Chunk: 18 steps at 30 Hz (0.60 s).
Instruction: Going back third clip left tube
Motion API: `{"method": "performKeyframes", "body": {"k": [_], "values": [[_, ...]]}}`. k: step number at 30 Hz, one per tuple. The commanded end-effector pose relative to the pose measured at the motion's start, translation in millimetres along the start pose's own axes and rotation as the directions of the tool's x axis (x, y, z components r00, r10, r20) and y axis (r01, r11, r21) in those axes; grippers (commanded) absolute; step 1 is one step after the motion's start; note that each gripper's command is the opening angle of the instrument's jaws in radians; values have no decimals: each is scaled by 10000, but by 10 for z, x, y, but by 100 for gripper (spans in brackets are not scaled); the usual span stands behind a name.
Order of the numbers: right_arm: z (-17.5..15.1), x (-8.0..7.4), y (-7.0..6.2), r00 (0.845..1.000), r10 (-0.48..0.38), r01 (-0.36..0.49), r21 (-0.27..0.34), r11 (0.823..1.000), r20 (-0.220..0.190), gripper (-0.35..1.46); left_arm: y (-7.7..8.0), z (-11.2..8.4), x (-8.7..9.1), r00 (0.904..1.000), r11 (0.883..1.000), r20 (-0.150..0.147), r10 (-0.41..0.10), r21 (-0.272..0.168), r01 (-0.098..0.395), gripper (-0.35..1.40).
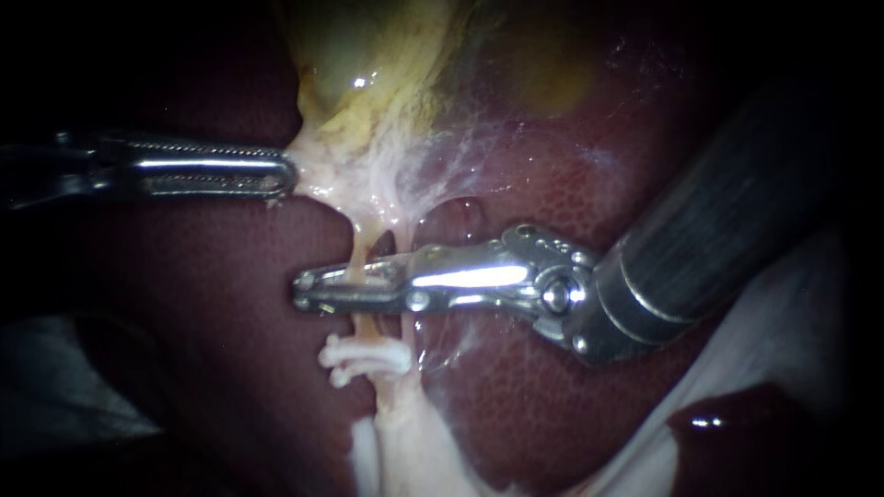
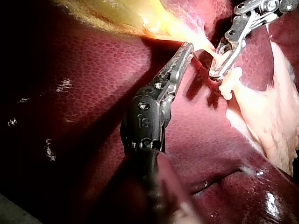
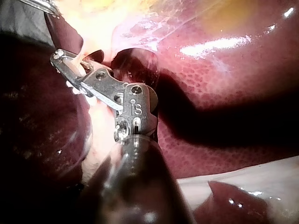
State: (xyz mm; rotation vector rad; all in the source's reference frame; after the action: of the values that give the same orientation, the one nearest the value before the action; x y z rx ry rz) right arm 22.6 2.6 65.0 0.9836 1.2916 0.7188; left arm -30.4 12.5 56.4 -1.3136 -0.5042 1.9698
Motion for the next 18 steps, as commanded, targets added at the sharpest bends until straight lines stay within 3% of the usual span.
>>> {"method": "performKeyframes", "body": {"k": [1, 3, 6, 10, 14, 18], "values": [[0, -1, 1, 10000, -6, 6, 70, 10000, 35, -35, 0, 0, 0, 10000, 10000, 0, -2, 0, 2, -35], [2, -2, 3, 10000, -19, 18, 67, 10000, 39, 2, 0, 0, 0, 10000, 10000, 0, -2, 0, 2, -35], [6, -3, 13, 10000, 23, -23, -166, 9999, -34, 37, 0, 0, 0, 10000, 10000, 0, -2, 0, 2, -35], [6, -10, 32, 9997, -38, 18, -800, 9968, -243, 47, 0, 0, 0, 10000, 10000, 0, -2, 0, 2, -35], [-6, -17, 50, 9999, 129, -139, -1124, 9936, -99, 48, 0, -1, 0, 10000, 10000, 1, -2, -1, 2, -35], [-21, -20, 52, 9998, 193, -200, -1203, 9925, -72, 48, 0, -2, 0, 10000, 10000, 2, 0, -6, 0, -35]]}}
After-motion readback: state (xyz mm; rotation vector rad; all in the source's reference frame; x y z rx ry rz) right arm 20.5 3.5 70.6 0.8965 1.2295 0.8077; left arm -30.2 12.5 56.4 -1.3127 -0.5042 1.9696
